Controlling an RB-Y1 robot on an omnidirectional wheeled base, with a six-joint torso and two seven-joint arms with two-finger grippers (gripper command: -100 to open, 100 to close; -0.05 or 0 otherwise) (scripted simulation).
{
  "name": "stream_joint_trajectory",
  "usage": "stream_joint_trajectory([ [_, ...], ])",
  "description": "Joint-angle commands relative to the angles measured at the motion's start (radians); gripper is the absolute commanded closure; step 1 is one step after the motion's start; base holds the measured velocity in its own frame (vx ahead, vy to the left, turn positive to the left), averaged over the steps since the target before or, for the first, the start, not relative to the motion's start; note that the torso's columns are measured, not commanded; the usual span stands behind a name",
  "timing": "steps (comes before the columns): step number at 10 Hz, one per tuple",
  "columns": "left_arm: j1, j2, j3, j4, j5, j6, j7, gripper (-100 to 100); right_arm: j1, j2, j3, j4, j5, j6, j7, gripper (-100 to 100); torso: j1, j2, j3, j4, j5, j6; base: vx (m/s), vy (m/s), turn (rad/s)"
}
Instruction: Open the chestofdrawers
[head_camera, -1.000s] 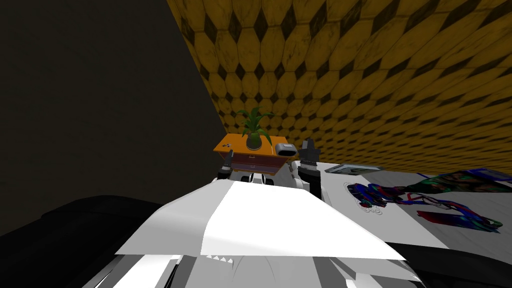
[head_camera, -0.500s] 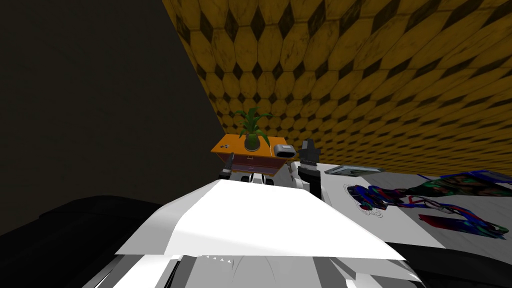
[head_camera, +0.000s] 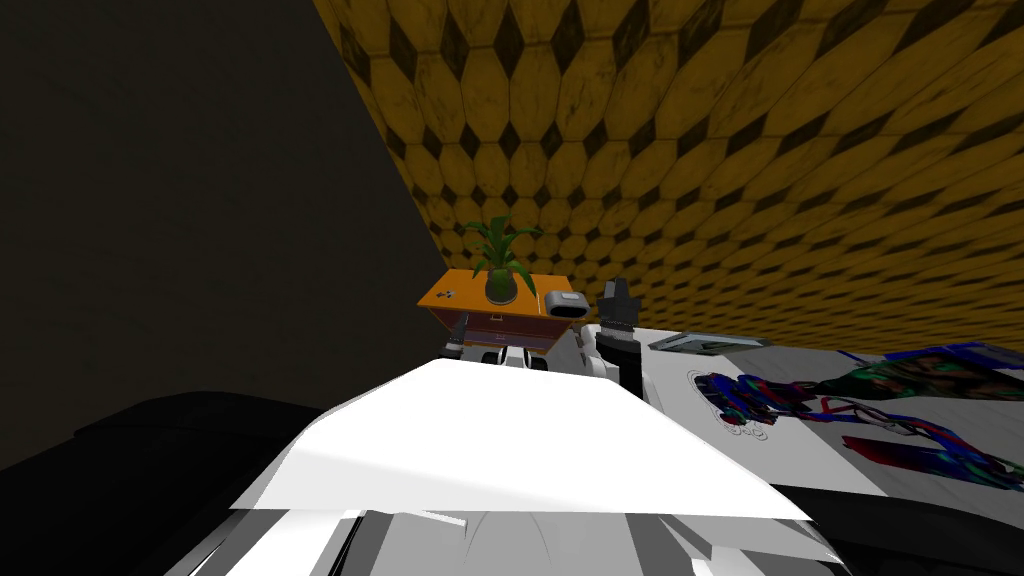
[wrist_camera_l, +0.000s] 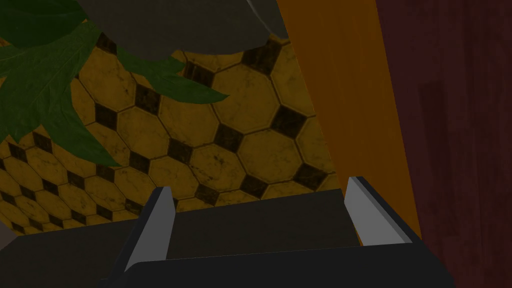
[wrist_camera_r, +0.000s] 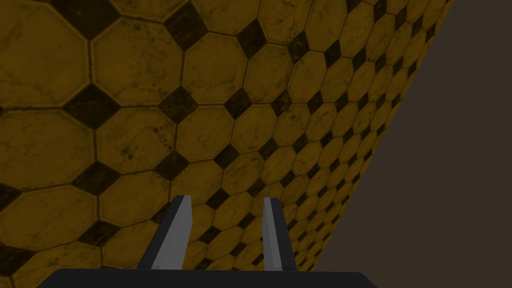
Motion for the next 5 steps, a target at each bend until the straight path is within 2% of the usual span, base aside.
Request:
stream_joint_trajectory([
  [1,-0.011,-0.004,-0.003,0.073,-0.001,-0.042,-0.011,-100,0.0,0.0,0.0,0.0,0.0,0.0,0.0,0,-0.002,-0.001,0.0,0.0,0.0,0.0,0.038,-0.049,0.004],
  [2,-0.017,-0.006,-0.005,0.102,-0.002,-0.07,-0.018,-100,0.0,0.0,0.0,0.0,0.0,0.0,0.0,0,0.0,0.0,0.0,0.0,0.0,0.0,0.029,-0.046,0.002],
  [5,-0.023,-0.01,-0.007,0.164,-0.002,-0.097,-0.024,-100,0.0,0.0,0.0,0.0,0.0,0.0,0.0,0,0.001,0.0,0.0,0.0,0.0,0.0,0.027,-0.028,0.002],
])
